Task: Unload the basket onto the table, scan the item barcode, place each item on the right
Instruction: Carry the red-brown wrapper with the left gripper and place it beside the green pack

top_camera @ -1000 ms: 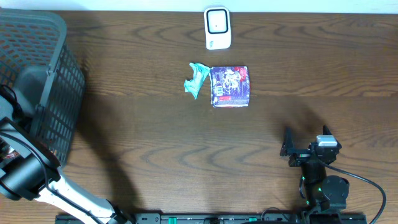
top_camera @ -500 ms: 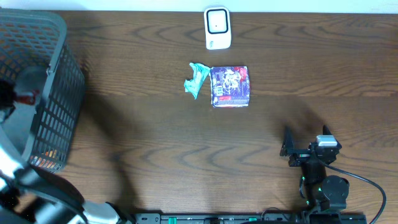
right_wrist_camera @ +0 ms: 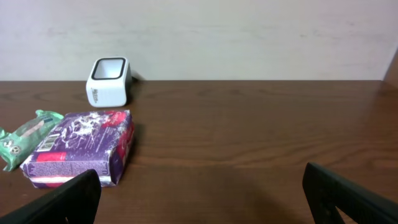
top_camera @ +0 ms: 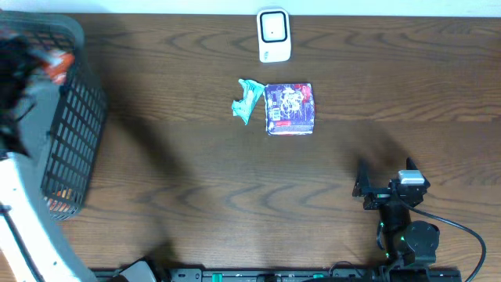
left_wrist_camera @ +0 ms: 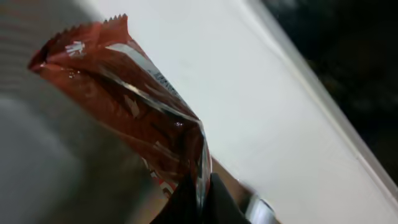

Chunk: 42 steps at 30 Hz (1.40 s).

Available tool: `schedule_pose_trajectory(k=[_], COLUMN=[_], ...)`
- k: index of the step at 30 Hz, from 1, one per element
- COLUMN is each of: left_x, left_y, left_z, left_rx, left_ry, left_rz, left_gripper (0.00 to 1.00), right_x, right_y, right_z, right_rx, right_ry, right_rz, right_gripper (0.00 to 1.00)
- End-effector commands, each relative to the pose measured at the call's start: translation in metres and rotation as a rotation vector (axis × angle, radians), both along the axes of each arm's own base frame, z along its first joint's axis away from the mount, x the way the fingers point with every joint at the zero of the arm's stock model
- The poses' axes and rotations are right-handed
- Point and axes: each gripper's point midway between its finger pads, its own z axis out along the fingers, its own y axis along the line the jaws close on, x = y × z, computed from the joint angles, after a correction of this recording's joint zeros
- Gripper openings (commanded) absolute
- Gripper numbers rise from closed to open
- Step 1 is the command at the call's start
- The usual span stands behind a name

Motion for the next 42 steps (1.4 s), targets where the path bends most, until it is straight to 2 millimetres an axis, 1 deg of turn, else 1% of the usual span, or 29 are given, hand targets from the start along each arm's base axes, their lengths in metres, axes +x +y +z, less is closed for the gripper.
schedule_pose_trajectory(k=[1, 4, 5, 7, 8, 9, 10, 12, 13, 15, 18, 22, 26, 29, 31, 33, 37, 42], left_x=[0.014, 0.023, 0.026, 0.030, 0.033, 0.035, 0.038, 0.043, 0.046, 0.051, 0.060, 0.069, 0.076, 0.077, 0.077, 0.076, 0.073, 0.064], left_y=[-0.079, -0.138, -0.161, -0.192, -0.208, -0.218, -0.228, -0.239, -0.244, -0.252, -0.267, -0.281, -0.284, -0.284, -0.284, -0.284, -0.284, -0.282], left_z=[0.023, 0.018, 0.013, 0.003, -0.005, -0.014, -0.026, -0.048, -0.064, -0.087, -0.125, -0.172, -0.221, -0.255, -0.273, -0.288, -0.304, -0.309], left_rx=[0.045, 0.095, 0.124, 0.178, 0.214, 0.245, 0.288, 0.363, 0.411, 0.483, 0.588, 0.657, 0.673, 0.655, 0.646, 0.637, 0.626, 0.615], left_ry=[-0.069, -0.067, -0.063, -0.050, -0.033, -0.014, 0.021, 0.087, 0.131, 0.193, 0.267, 0.343, 0.439, 0.514, 0.552, 0.586, 0.628, 0.671], left_rz=[-0.243, -0.411, -0.478, -0.568, -0.607, -0.629, -0.643, -0.651, -0.659, -0.683, -0.764, -0.865, -0.927, -0.951, -0.963, -0.974, -0.987, -1.001], left_gripper=[0.07, 0.07, 0.07, 0.07, 0.07, 0.07, 0.07, 0.07, 0.07, 0.07, 0.07, 0.08, 0.07, 0.08, 0.07, 0.07, 0.08, 0.08], right_x=[0.000, 0.000, 0.000, 0.000, 0.000, 0.000, 0.000, 0.000, 0.000, 0.000, 0.000, 0.000, 0.000, 0.000, 0.000, 0.000, 0.000, 0.000], right_y=[-0.003, -0.003, -0.003, -0.003, -0.003, -0.003, -0.003, -0.003, -0.003, -0.003, -0.003, -0.003, -0.003, -0.003, -0.003, -0.003, -0.003, -0.003], right_z=[0.000, 0.000, 0.000, 0.000, 0.000, 0.000, 0.000, 0.000, 0.000, 0.000, 0.000, 0.000, 0.000, 0.000, 0.000, 0.000, 0.000, 0.000], right_rx=[0.007, 0.007, 0.007, 0.007, 0.007, 0.007, 0.007, 0.007, 0.007, 0.007, 0.007, 0.007, 0.007, 0.007, 0.007, 0.007, 0.007, 0.007], right_ry=[-0.001, -0.001, -0.001, -0.001, -0.001, -0.001, -0.001, -0.001, -0.001, -0.001, -0.001, -0.001, -0.001, -0.001, -0.001, -0.001, -0.001, -0.001], right_rz=[-0.011, -0.011, -0.011, -0.011, -0.011, -0.011, -0.011, -0.011, -0.011, -0.011, -0.011, -0.011, -0.011, -0.011, -0.011, -0.011, -0.011, -0.011], right_gripper=[0.99, 0.99, 0.99, 0.99, 0.99, 0.99, 0.99, 0.99, 0.99, 0.99, 0.99, 0.99, 0.99, 0.99, 0.99, 0.99, 0.99, 0.99])
